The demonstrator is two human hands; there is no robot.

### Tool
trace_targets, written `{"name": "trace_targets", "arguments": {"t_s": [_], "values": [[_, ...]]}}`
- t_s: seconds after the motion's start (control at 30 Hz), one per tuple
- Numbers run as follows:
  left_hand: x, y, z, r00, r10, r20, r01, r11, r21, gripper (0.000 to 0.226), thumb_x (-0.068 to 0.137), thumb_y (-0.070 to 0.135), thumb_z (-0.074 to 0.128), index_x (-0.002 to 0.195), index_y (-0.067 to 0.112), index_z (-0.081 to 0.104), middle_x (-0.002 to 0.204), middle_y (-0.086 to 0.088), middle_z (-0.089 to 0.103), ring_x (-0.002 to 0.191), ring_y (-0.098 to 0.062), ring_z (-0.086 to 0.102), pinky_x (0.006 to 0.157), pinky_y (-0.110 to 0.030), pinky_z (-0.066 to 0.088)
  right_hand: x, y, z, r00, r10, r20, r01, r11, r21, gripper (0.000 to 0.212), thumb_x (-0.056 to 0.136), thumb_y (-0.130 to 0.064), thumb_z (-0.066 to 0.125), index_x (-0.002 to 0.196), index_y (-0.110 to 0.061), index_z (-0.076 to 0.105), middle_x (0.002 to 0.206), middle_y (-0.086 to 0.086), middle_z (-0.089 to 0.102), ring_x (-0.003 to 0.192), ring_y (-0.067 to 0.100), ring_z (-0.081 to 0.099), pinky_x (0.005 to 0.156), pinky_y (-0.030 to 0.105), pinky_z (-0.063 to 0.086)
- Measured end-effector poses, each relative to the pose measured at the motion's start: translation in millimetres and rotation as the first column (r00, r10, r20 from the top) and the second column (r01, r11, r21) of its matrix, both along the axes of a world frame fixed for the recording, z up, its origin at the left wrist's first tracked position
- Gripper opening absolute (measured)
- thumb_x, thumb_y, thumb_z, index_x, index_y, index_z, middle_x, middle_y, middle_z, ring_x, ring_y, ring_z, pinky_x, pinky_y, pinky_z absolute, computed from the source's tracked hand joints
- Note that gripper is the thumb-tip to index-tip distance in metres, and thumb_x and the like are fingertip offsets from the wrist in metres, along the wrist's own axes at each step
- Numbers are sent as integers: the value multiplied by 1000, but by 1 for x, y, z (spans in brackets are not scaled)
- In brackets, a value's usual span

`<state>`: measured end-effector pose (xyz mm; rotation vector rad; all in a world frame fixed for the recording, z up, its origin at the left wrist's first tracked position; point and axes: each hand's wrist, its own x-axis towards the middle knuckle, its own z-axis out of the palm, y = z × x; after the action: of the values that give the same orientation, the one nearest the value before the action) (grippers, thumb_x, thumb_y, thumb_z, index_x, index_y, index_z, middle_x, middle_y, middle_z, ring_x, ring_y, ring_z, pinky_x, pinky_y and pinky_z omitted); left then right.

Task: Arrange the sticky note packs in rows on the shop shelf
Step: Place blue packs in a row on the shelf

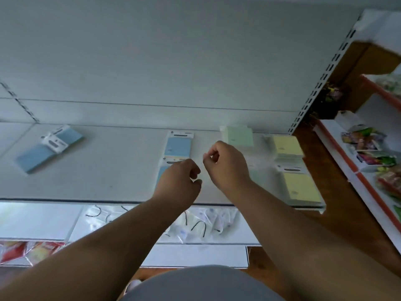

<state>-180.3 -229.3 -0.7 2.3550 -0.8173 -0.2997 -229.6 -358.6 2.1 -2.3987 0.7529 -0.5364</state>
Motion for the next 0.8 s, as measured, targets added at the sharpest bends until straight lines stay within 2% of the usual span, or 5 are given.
{"name": "trace_targets", "arguments": {"t_s": [0.43, 0.57, 0.63, 0.7, 0.8], "values": [[193, 217, -14, 965, 258, 37, -259, 966, 0, 14, 81, 25, 65, 95, 27, 62, 94, 10, 64, 86, -14, 61, 73, -25, 43, 189, 210, -14, 975, 212, -64, -198, 964, 180, 14, 86, -33, 62, 87, -18, 60, 83, -6, 62, 77, 14, 57, 66, 26, 42], [247, 268, -21, 899, 397, 184, -412, 910, 48, 31, 84, 25, 62, 115, 19, 61, 120, -5, 61, 109, -28, 55, 92, -34, 43, 231, 249, -23, 957, 257, -133, -192, 907, 374, 17, 84, -33, 64, 92, -18, 62, 87, -5, 62, 81, 16, 58, 75, 28, 46], [271, 285, -28, 880, 425, 214, -459, 876, 147, 42, 85, 26, 59, 126, 18, 54, 129, -9, 56, 118, -32, 47, 100, -39, 39, 250, 266, -27, 966, 238, -101, -126, 775, 620, 16, 83, -30, 65, 89, -15, 63, 82, 1, 63, 74, 19, 58, 75, 36, 51], [285, 293, -38, 891, 429, 153, -454, 859, 237, 47, 84, 25, 55, 129, 17, 50, 126, -10, 58, 117, -34, 49, 100, -40, 39, 266, 280, -27, 984, 172, -42, -57, 530, 846, 5, 88, -19, 63, 85, -14, 63, 76, 7, 59, 69, 21, 55, 66, 37, 50], [283, 289, -46, 898, 429, 102, -440, 872, 215, 47, 80, 26, 55, 125, 18, 50, 114, -4, 66, 113, -32, 51, 97, -38, 40, 282, 289, -26, 999, 6, -38, 35, 260, 965, 10, 90, -5, 57, 86, -12, 62, 70, 8, 59, 57, 19, 55, 54, 29, 45]]}}
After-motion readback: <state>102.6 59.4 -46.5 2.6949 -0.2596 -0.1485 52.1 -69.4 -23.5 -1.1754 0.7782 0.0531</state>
